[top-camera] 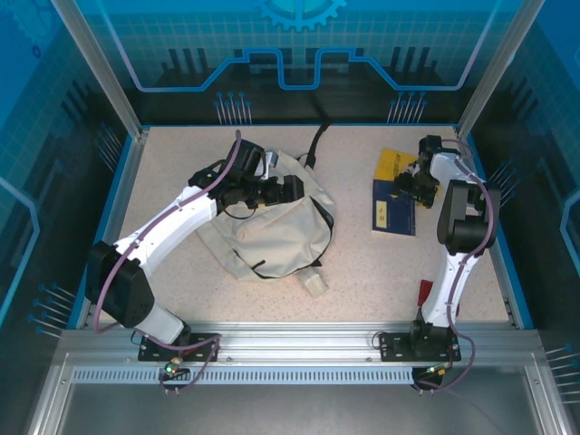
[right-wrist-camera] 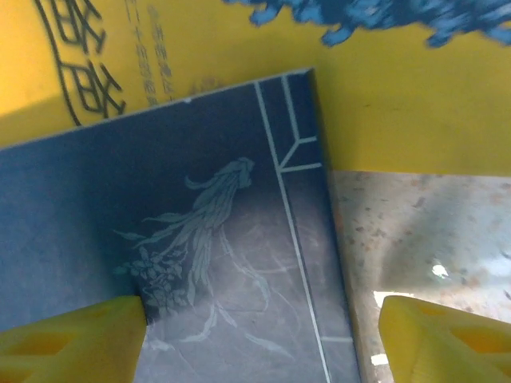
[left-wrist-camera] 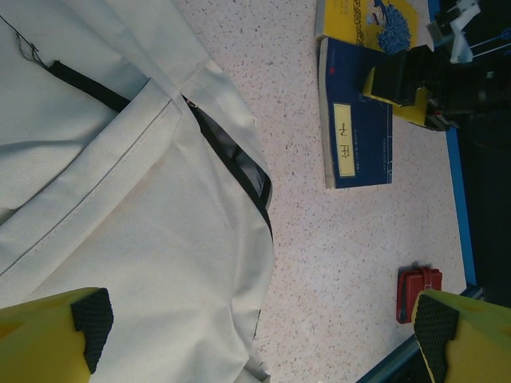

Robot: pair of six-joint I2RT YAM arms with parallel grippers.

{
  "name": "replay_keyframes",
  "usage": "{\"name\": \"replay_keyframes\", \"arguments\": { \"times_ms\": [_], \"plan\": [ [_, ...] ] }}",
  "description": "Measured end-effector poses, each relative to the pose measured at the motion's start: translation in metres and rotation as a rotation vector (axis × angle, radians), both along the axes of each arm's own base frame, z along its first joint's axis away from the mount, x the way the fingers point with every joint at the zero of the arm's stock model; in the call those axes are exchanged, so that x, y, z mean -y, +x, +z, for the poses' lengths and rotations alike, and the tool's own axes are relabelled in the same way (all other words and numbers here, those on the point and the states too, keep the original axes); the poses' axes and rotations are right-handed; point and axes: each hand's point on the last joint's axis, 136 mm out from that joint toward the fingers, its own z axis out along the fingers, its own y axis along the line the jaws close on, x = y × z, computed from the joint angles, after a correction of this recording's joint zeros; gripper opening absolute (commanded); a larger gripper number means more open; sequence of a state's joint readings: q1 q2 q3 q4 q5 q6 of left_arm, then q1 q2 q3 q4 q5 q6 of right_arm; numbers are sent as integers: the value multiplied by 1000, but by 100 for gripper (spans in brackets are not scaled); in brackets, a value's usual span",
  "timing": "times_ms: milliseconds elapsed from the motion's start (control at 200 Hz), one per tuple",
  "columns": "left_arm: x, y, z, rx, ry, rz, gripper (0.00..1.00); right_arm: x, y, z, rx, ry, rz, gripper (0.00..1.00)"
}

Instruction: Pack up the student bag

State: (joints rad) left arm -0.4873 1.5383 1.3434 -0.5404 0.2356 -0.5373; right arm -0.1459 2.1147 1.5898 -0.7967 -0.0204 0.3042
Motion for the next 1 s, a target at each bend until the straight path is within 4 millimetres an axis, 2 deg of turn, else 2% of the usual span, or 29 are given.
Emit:
{"name": "replay_keyframes", "arguments": {
  "times_ms": [170, 275, 590, 795, 910, 1000],
  "plan": [
    [1, 0, -2, -8, -1, -4, 98, -10, 1, 2, 16, 76, 87, 74],
    [1, 0, -5, -14, 2, -5, 98, -17, 2, 5, 28, 115, 128, 69],
    [3, 0, -8, -24, -1, -11, 99, -22, 2, 4, 37, 133, 187, 28],
    [4, 0, -8, -29, -4, -8, 99, -25, -1, 1, 29, 136, 192, 30],
    [7, -1, -12, -41, -3, -17, 98, -34, -15, -8, -11, 127, 209, 32],
    [14, -3, -20, -58, 5, -33, 97, -44, -25, -7, -28, 92, 217, 33]
  ]
}}
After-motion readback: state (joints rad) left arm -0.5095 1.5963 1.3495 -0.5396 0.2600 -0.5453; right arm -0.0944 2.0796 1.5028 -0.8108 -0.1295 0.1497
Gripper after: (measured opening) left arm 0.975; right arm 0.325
